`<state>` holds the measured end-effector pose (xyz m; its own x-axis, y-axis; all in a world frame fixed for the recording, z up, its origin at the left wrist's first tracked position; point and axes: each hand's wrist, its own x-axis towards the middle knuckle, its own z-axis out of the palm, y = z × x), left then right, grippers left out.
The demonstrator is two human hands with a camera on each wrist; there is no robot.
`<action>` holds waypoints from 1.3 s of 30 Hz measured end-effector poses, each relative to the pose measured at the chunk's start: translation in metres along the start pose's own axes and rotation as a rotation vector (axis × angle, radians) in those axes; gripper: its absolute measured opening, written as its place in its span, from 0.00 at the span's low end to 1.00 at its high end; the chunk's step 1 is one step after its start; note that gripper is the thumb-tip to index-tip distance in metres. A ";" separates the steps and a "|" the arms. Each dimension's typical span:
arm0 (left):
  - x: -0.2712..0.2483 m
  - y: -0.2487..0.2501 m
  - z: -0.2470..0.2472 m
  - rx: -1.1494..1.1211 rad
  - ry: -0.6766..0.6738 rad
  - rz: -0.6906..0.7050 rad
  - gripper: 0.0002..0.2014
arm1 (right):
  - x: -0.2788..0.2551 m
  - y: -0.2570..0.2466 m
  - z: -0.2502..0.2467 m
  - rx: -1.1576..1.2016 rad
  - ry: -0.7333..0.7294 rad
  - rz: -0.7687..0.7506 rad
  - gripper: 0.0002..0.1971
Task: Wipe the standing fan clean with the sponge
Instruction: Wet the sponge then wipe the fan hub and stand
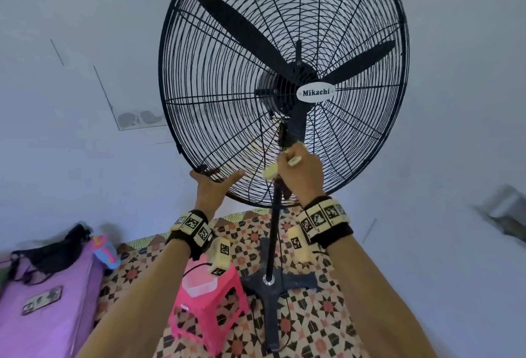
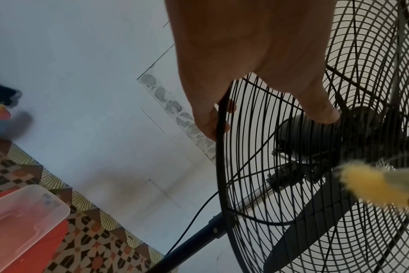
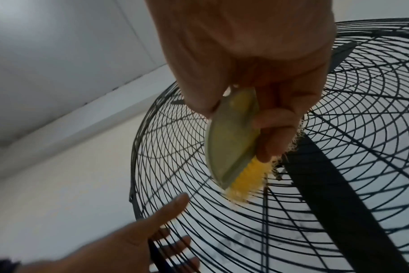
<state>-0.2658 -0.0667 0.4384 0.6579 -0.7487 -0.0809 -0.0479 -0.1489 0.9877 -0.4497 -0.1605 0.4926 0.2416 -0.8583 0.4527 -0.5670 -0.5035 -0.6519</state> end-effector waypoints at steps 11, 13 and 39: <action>-0.007 0.007 -0.002 0.021 0.016 -0.003 0.77 | 0.001 0.001 -0.007 -0.064 -0.016 -0.105 0.10; -0.008 0.004 0.001 0.028 0.031 0.011 0.76 | 0.005 -0.010 -0.017 0.114 0.027 -0.199 0.11; -0.001 -0.007 0.000 0.020 0.042 0.066 0.74 | 0.031 -0.016 -0.031 0.374 0.032 -0.259 0.13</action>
<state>-0.2660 -0.0645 0.4316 0.6836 -0.7298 -0.0092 -0.1070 -0.1127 0.9878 -0.4580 -0.1763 0.5361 0.3100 -0.6986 0.6449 -0.1660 -0.7077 -0.6867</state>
